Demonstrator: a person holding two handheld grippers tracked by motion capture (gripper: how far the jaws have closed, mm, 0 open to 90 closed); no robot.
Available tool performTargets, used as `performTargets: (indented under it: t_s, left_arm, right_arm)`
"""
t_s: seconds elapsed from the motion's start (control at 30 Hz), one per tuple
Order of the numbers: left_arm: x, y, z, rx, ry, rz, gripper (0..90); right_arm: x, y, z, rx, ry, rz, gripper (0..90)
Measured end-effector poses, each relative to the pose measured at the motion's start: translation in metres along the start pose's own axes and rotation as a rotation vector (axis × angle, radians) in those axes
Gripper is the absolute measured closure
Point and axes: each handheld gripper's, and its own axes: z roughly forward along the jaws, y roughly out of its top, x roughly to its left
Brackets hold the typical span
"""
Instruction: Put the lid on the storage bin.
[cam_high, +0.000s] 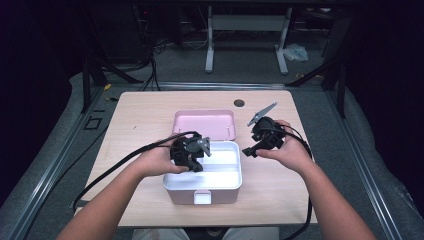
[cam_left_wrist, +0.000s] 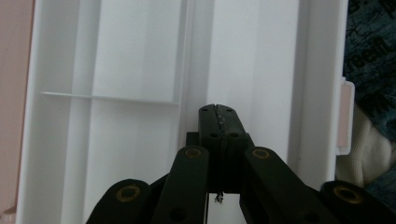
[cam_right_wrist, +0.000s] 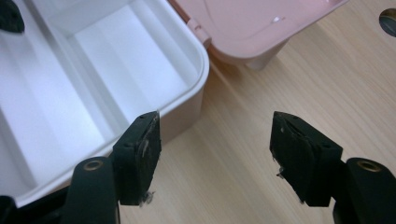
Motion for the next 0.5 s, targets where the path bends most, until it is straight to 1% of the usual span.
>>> performTargets:
  t_s: [0.07, 0.1, 0.17, 0.23, 0.3, 0.33, 0.4, 0.5]
  left_arm:
    - [-0.001, 0.002, 0.004, 0.003, 0.007, 0.006, 90.0]
    - [-0.001, 0.002, 0.006, 0.003, -0.002, 0.002, 90.0]
    - [-0.002, 0.003, 0.01, 0.014, 0.007, 0.011, 90.0]
    - [-0.002, 0.004, 0.014, 0.029, 0.007, 0.018, 90.0]
    - [-0.001, 0.004, 0.014, 0.029, 0.017, 0.017, 90.0]
    - [-0.001, 0.004, 0.014, 0.028, 0.031, 0.018, 90.0]
    - [0.0, 0.002, 0.014, 0.02, 0.027, 0.008, 90.0]
    - [-0.001, 0.001, 0.014, 0.01, 0.032, 0.0, 90.0]
  right_arm:
    - [-0.003, 0.007, 0.005, -0.006, 0.002, 0.019, 33.8]
    - [-0.004, 0.01, 0.007, -0.007, 0.004, 0.029, 34.1]
    - [-0.006, 0.016, 0.011, -0.009, 0.004, 0.045, 34.4]
    - [-0.009, 0.021, 0.016, -0.013, 0.017, 0.061, 34.6]
    - [-0.013, 0.027, 0.021, -0.01, 0.023, 0.077, 34.7]
    - [-0.014, 0.03, 0.023, -0.006, 0.02, 0.084, 34.7]
    - [-0.017, 0.035, 0.027, -0.01, 0.014, 0.1, 34.7]
    - [-0.023, 0.042, 0.033, -0.016, 0.005, 0.124, 34.7]
